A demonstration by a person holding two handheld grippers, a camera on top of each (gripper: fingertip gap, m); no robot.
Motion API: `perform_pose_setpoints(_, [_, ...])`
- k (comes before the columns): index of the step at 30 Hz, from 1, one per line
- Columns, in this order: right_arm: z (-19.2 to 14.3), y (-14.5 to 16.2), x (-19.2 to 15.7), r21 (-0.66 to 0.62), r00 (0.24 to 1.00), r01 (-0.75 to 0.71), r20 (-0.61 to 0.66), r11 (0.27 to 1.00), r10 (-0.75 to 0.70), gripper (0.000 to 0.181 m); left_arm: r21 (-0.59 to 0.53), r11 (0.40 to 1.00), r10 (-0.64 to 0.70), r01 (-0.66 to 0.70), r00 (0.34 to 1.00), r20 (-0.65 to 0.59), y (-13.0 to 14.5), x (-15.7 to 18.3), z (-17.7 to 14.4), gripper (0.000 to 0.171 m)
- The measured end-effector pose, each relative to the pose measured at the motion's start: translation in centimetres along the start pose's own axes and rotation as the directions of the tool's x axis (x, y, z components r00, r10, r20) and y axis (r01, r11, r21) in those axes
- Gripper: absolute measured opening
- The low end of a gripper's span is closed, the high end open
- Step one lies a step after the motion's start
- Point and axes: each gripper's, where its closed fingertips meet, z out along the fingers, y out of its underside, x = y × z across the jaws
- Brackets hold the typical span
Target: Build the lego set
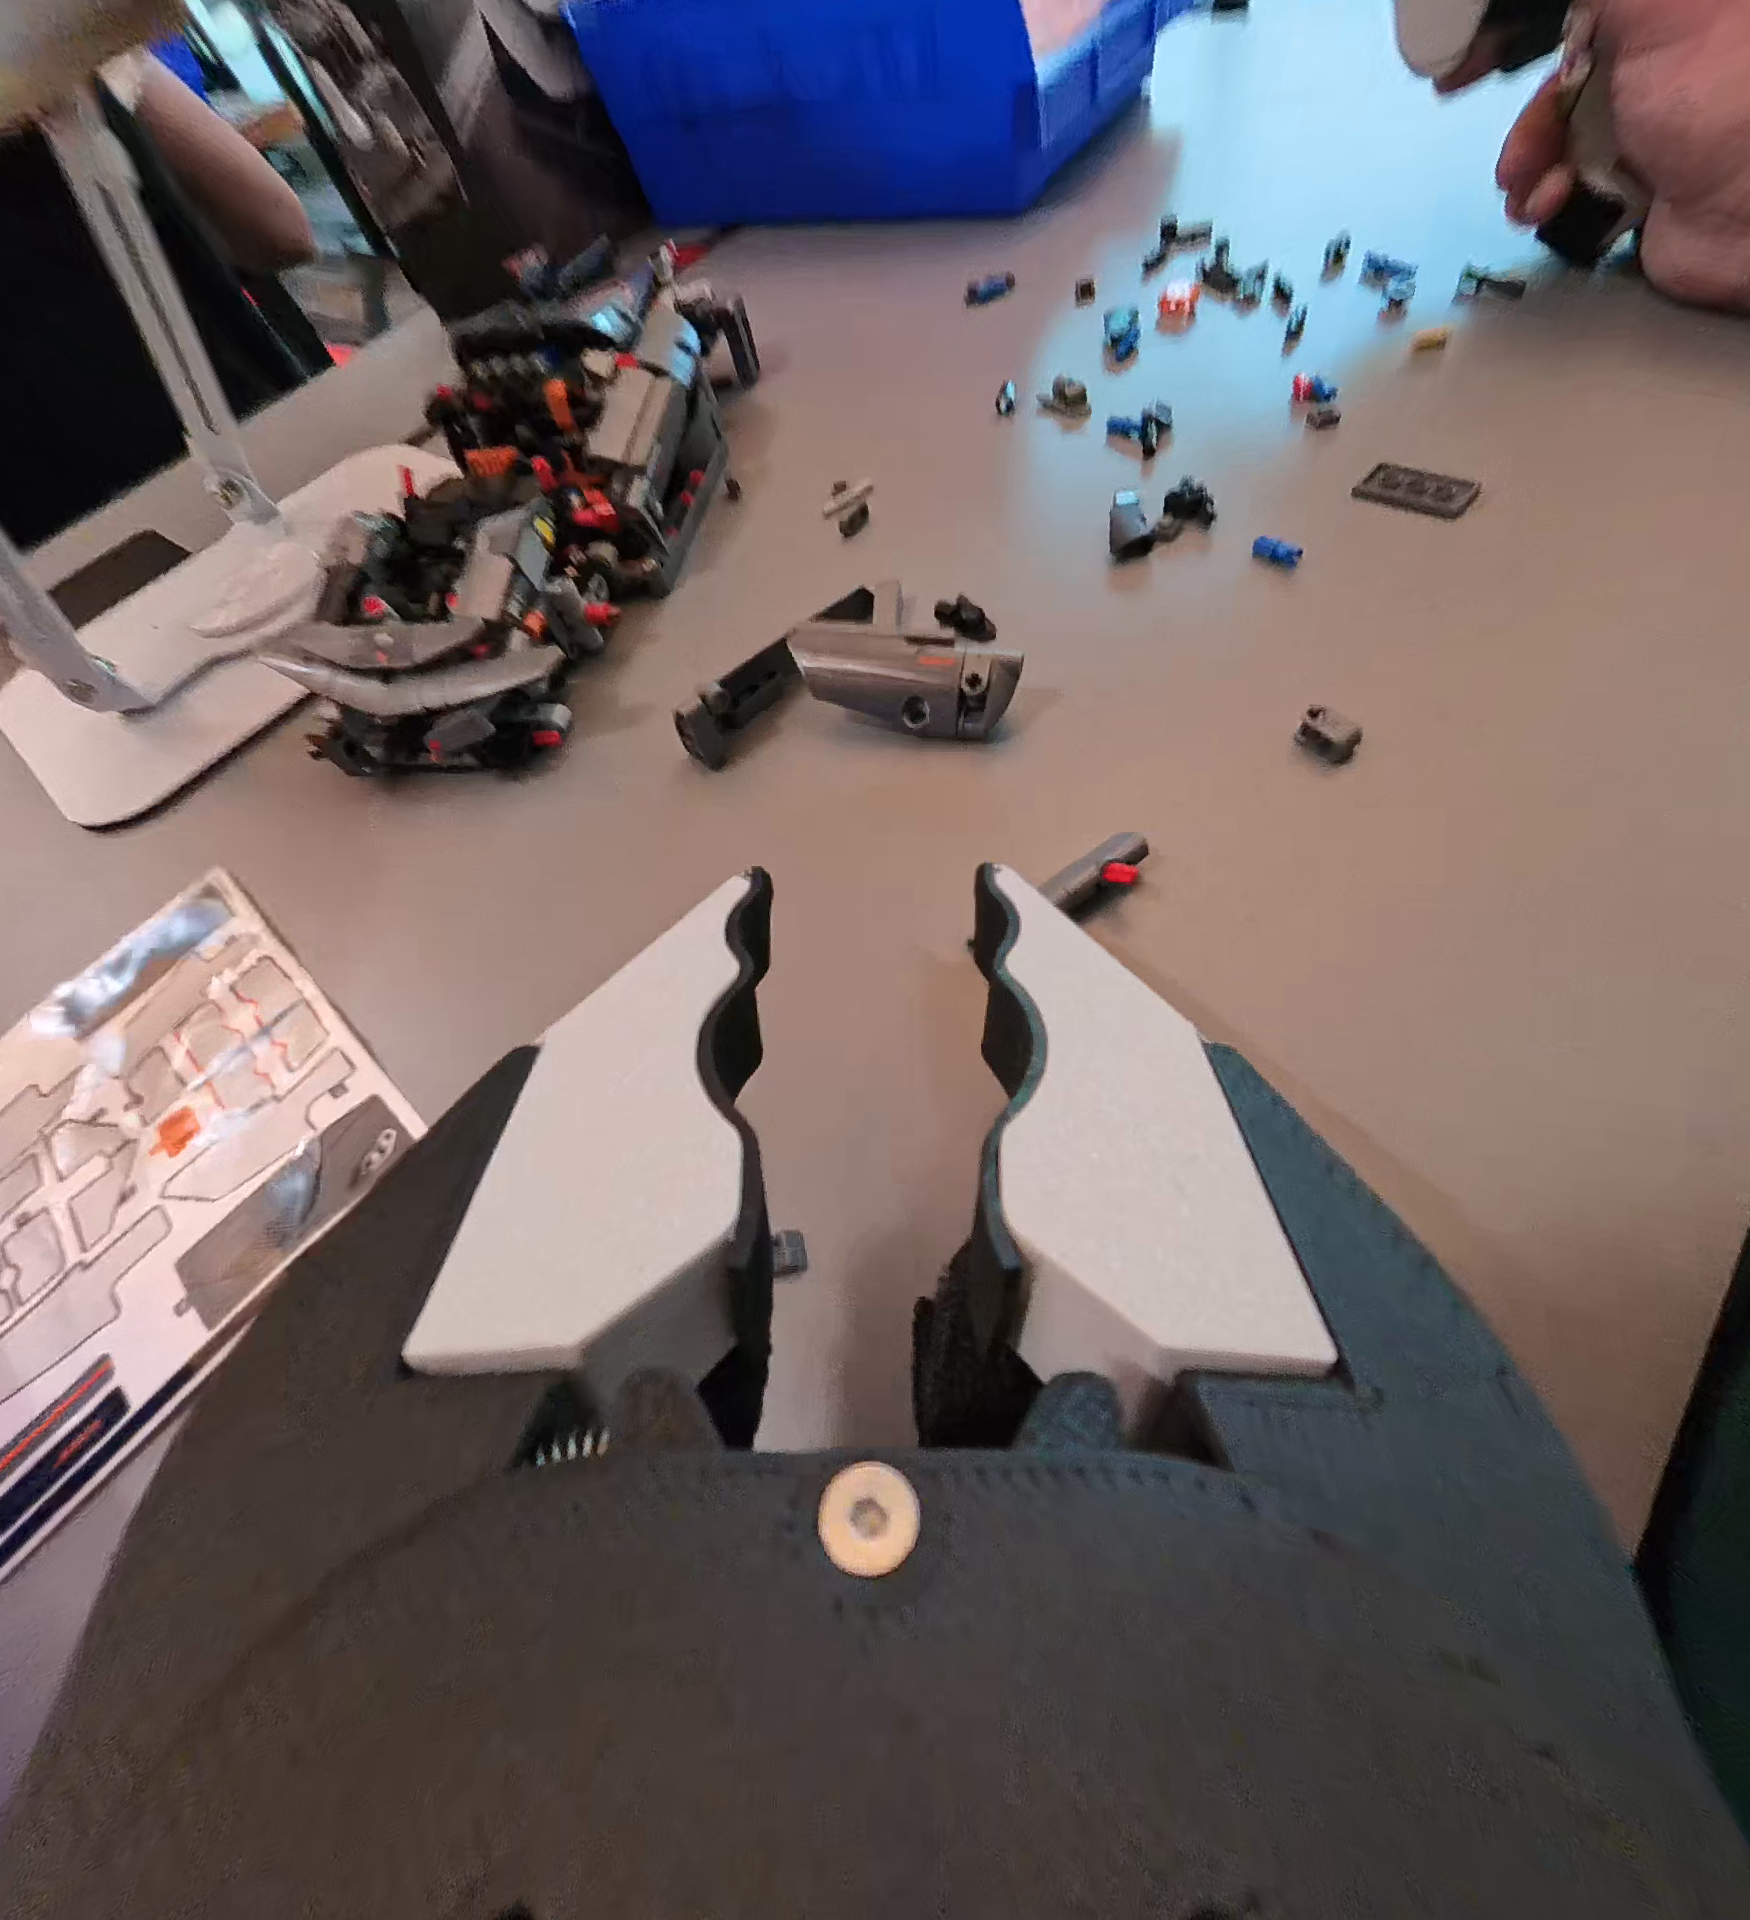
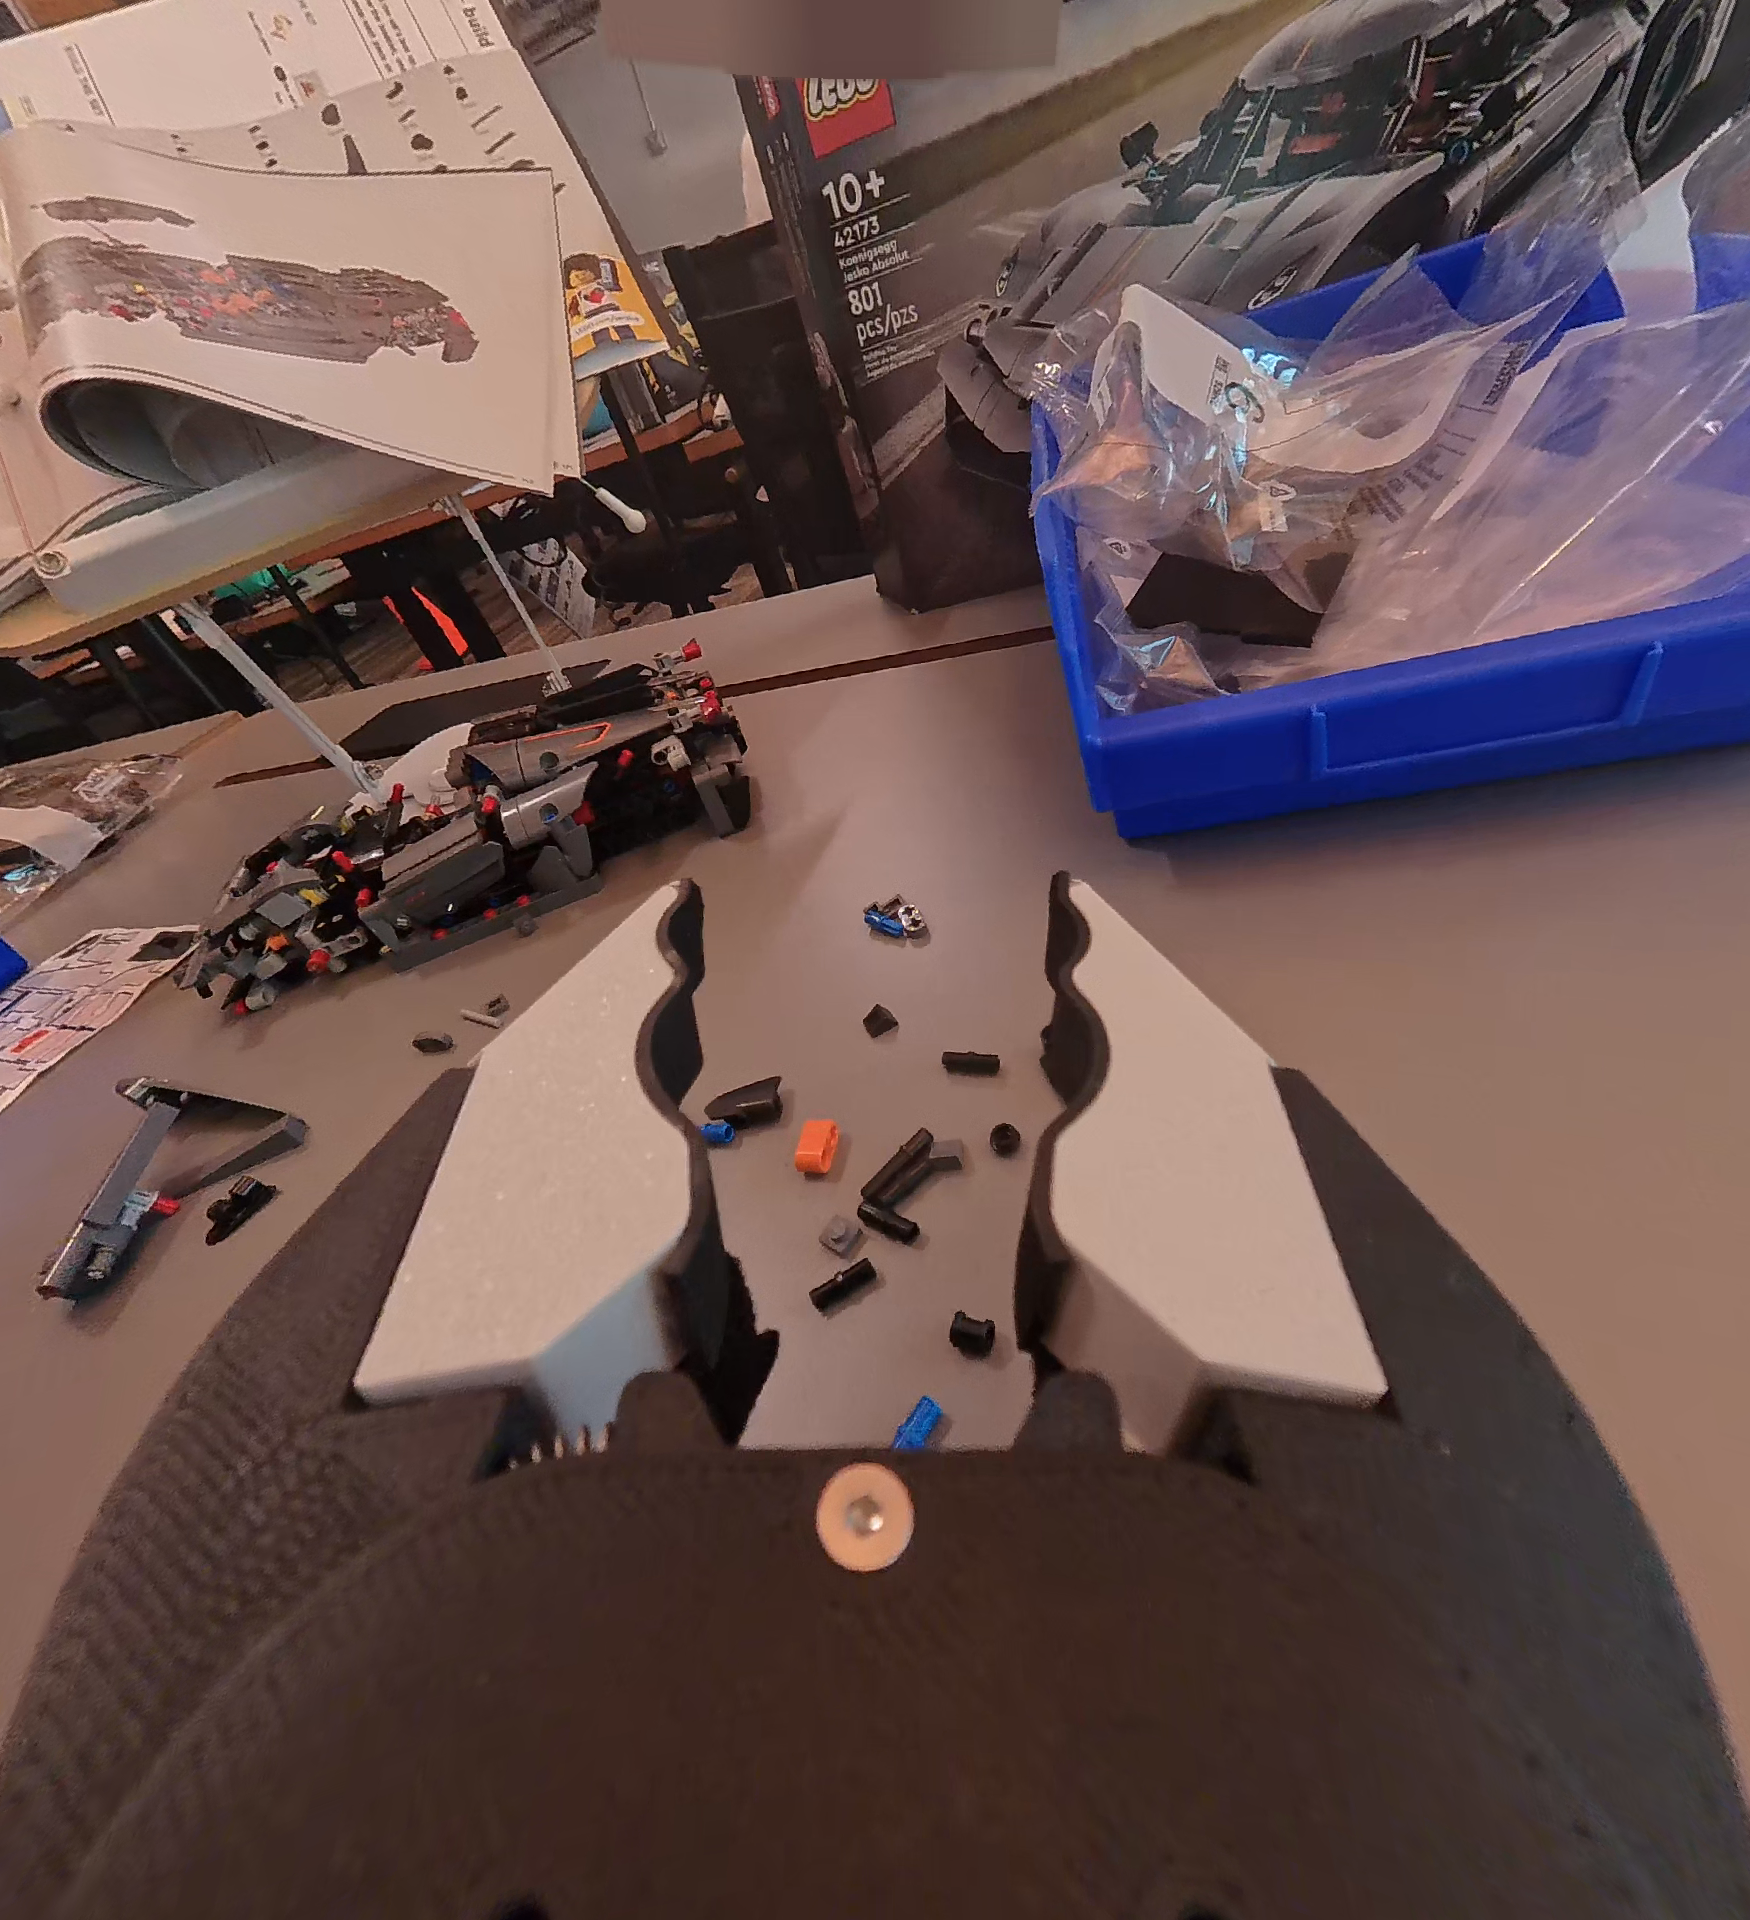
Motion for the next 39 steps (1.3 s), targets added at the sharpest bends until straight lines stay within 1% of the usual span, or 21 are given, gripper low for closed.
perform_pose_setpoints(3, [0.1,0.1,-0.2,-0.006,1.0,0.003,0.011,1.0,-0.003,0.064,0.092,0.996,-0.021,0.018,0.999,0.027,-1.3,-0.6,-1.2,0.036])
perform_pose_setpoints(5, [0.0,0.0,-0.3,0.002,1.0,0.0,0.02,1.0,0.0,0.064,0.121,0.993,0.012,-0.02,0.998,0.063,-1.9,-1.1,-2.4,0.029])
perform_pose_setpoints(8, [-0.1,-0.1,-0.5,0.012,0.999,-0.013,0.04,1.0,0.012,0.063,0.125,0.99,0.042,-0.06,0.989,0.142,-3.5,-3.5,-6.3,0.021])
perform_pose_setpoints(9, [-0.2,-0.2,-0.6,0.014,0.999,-0.017,0.05,1.0,0.016,0.063,0.101,0.992,0.051,-0.07,0.983,0.177,-3.7,-4.9,-7.9,0.019])
perform_pose_setpoints(10, [-0.2,-0.2,-0.7,0.016,0.998,-0.021,0.06,1.0,0.02,0.063,0.044,0.996,0.07,-0.082,0.971,0.229,-3.3,-6.8,-9.6,0.018])
perform_pose_setpoints(12, [-0.2,-0.2,-0.9,0.021,0.997,-0.025,0.073,0.999,0.024,0.062,-0.106,0.99,0.115,-0.089,0.955,0.272,-1.6,-10.4,-13.2,0.013])
perform_pose_setpoints(13, [-0.2,-0.2,-0.9,0.021,0.997,-0.028,0.078,0.999,0.026,0.061,-0.202,0.976,0.139,-0.085,0.953,0.268,-0.3,-12.1,-14.9,0.012])
perform_pose_setpoints(14, [-0.2,-0.2,-1.0,0.019,0.996,-0.028,0.081,0.999,0.026,0.061,-0.321,0.944,0.164,-0.073,0.95,0.267,1.4,-13.9,-16.7,0.011])
perform_pose_setpoints(15, [-0.2,-0.2,-1.1,0.015,0.996,-0.023,0.087,1.0,0.022,0.061,-0.454,0.89,0.192,-0.046,0.94,0.281,3.3,-16.0,-18.7,0.013])
perform_pose_setpoints(16, [-0.1,-0.1,-1.3,0.01,0.995,-0.015,0.095,1.0,0.014,0.061,-0.559,0.829,0.219,-0.031,0.937,0.272,4.8,-17.6,-20.5,0.013])
perform_pose_setpoints(17, [-0.1,0.0,-1.5,0.006,0.995,-0.007,0.104,1.0,0.007,0.061,-0.617,0.786,0.241,-0.039,0.939,0.247,5.6,-18.8,-21.8,0.013])
perform_pose_setpoints(19, [0.1,0.1,-1.9,-0.005,0.993,0.006,0.118,1.0,-0.006,0.06,-0.723,0.69,0.193,-0.013,0.967,0.167,8.0,-19.7,-23.3,0.014])
perform_pose_setpoints(21, [0.1,0.2,-2.1,-0.01,0.992,0.018,0.128,1.0,-0.017,0.06,-0.824,0.566,0.159,-0.012,0.983,0.095,10.6,-20.2,-24.3,0.015])
perform_pose_setpoints(22, [0.1,0.3,-2.2,-0.012,0.991,0.022,0.133,1.0,-0.02,0.059,-0.858,0.513,0.137,-0.018,0.989,0.061,11.6,-20.2,-24.5,0.017])
perform_pose_setpoints(24, [0.1,0.3,-2.4,-0.013,0.99,0.025,0.142,1.0,-0.023,0.058,-0.924,0.382,0.089,-0.021,0.996,0.014,13.6,-19.8,-24.9,0.019])
perform_pose_setpoints(25, [0.1,0.2,-2.4,-0.009,0.989,0.02,0.148,1.0,-0.018,0.058,-0.94,0.339,0.072,-0.031,0.997,-0.007,14.4,-19.8,-25.0,0.02])
perform_pose_setpoints(27, [0.0,0.1,-2.4,-0.002,0.987,0.005,0.158,1.0,-0.005,0.058,-0.95,0.309,0.023,-0.044,0.999,-0.039,15.5,-19.6,-24.6,0.018])
perform_pose_setpoints(29, [-0.1,0.0,-2.4,0.003,0.986,-0.006,0.167,1.0,0.006,0.058,-0.973,0.224,0.037,-0.054,0.998,-0.047,16.6,-20.2,-25.3,0.018])
perform_pose_setpoints(31, [-0.1,0.0,-2.5,0.003,0.985,-0.012,0.174,1.0,0.011,0.058,-0.978,0.197,0.004,-0.062,0.998,-0.062,17.4,-20.0,-25.3,0.017])
perform_pose_setpoints(34, [0.0,0.1,-2.8,-0.003,0.983,-0.004,0.181,1.0,0.005,0.058,-0.991,0.101,-0.002,-0.09,0.996,-0.091,18.9,-20.1,-26.0,0.017])
perform_pose_setpoints(39, [0.0,0.2,-2.9,-0.008,0.983,0.0,0.185,1.0,0.002,0.058,-0.994,0.036,-0.039,-0.104,0.994,-0.105,20.4,-19.7,-26.0,0.018])
